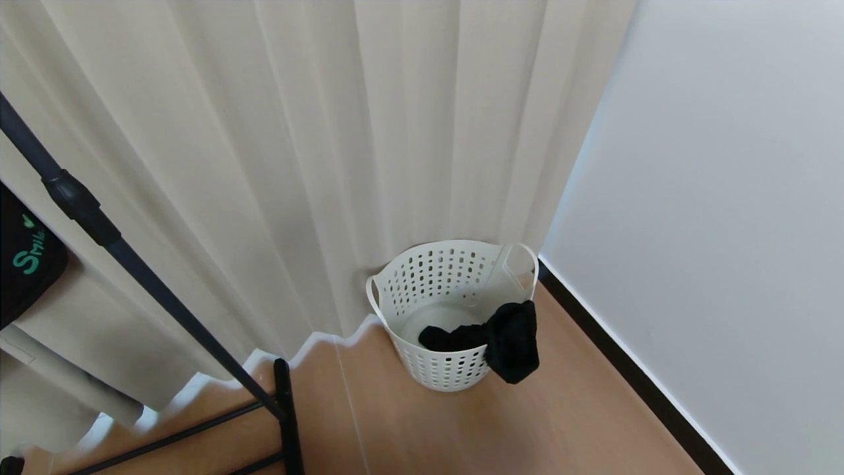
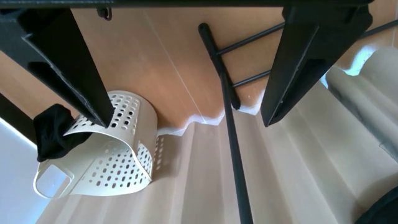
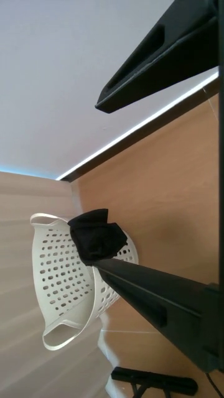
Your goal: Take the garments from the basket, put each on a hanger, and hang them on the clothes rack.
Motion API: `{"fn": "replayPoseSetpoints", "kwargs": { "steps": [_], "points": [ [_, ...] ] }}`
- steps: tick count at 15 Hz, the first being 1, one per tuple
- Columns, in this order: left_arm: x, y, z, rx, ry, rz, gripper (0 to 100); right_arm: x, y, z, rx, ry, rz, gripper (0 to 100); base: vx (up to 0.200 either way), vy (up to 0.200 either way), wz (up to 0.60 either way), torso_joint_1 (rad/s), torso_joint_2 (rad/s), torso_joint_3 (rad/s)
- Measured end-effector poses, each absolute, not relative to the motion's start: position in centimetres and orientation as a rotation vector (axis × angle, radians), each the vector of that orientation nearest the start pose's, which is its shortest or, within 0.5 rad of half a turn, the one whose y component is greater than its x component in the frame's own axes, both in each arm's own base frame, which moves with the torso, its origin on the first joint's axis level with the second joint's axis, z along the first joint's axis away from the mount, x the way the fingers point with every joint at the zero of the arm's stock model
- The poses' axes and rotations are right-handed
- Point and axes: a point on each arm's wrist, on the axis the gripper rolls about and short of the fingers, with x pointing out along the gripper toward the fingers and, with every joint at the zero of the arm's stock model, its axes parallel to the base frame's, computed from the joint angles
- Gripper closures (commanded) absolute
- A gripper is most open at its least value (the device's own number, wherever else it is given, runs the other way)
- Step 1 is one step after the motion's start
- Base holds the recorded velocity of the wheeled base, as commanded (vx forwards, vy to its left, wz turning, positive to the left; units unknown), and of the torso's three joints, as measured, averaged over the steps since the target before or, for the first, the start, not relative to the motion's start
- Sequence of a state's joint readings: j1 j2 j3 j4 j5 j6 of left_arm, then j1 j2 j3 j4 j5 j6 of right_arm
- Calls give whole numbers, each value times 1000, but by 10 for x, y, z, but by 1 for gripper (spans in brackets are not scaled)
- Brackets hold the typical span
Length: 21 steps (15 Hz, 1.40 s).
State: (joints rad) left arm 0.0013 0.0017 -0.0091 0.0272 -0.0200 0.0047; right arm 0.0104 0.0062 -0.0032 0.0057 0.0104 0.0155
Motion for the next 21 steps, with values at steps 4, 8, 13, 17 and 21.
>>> {"fn": "replayPoseSetpoints", "kwargs": {
  "steps": [4,8,13,17,21],
  "points": [
    [-23,0,75,4,20,-19,0,-23,0,76,16,9,20,0,0,0,0,4,2,-200],
    [-23,0,75,6,21,-18,0,-23,0,76,13,9,20,0,0,0,0,5,1,-193],
    [-24,0,76,4,20,-17,0,-23,0,76,17,7,13,0,0,0,0,2,3,-198],
    [-24,0,75,6,21,-18,0,-23,0,76,-2,8,19,0,0,0,0,2,2,-199],
    [-24,0,75,5,21,-19,0,-22,0,76,-8,13,19,0,0,0,0,2,2,-195]
  ]
}}
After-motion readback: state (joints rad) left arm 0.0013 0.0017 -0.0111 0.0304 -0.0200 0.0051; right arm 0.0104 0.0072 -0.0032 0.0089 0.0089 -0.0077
